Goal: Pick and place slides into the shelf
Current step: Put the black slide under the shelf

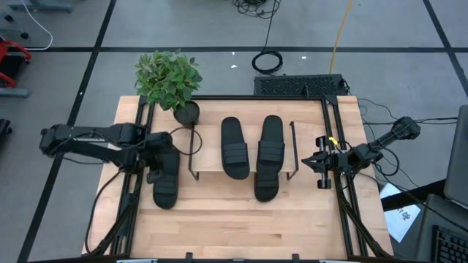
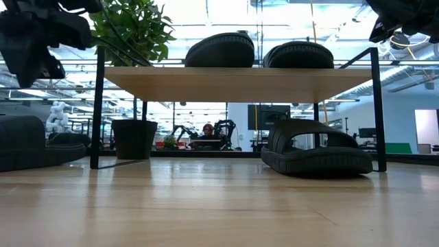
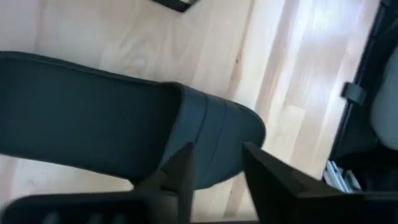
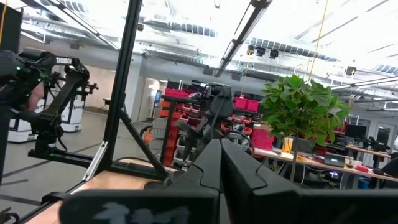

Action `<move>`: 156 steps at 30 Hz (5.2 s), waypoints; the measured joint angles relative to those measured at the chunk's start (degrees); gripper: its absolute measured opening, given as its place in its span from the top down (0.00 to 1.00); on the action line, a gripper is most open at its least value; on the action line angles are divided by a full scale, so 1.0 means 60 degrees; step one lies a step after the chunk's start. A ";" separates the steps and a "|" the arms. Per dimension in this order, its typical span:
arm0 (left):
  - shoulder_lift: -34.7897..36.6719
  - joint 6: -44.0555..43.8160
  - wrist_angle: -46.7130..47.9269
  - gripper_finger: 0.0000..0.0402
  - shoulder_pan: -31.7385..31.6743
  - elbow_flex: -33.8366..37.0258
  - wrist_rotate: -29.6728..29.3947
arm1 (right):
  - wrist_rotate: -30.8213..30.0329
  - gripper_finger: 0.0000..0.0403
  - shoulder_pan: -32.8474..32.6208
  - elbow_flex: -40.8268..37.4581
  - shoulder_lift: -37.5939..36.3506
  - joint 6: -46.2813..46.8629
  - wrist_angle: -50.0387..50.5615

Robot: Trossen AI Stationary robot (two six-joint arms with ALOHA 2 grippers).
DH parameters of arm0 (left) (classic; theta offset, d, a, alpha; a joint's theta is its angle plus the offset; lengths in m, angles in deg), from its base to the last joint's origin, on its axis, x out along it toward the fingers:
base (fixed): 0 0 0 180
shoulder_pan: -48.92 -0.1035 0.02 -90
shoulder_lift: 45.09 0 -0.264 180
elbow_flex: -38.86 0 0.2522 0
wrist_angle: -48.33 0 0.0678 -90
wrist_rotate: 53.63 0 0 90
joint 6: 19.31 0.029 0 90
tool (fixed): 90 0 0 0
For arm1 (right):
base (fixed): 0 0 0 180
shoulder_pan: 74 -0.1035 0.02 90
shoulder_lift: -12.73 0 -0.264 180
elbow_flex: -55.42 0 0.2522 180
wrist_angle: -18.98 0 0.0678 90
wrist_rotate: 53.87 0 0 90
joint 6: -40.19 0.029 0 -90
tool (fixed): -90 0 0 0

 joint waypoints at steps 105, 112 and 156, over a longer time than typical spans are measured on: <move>-0.4745 -0.3696 -0.2506 1.00 0.6738 -0.4081 -0.1766 | 0.0739 1.00 0.0004 0.0000 -0.0001 0.0103 -0.0284; -0.6838 -0.2370 -0.3254 1.00 0.7027 -0.6330 -0.1260 | 0.0736 1.00 0.0004 0.0000 0.0000 0.0106 -0.0284; -1.0028 0.3165 -0.1708 0.95 0.4474 -0.7439 -0.0730 | 0.0754 1.00 0.0004 0.0000 0.0000 0.0023 -0.0572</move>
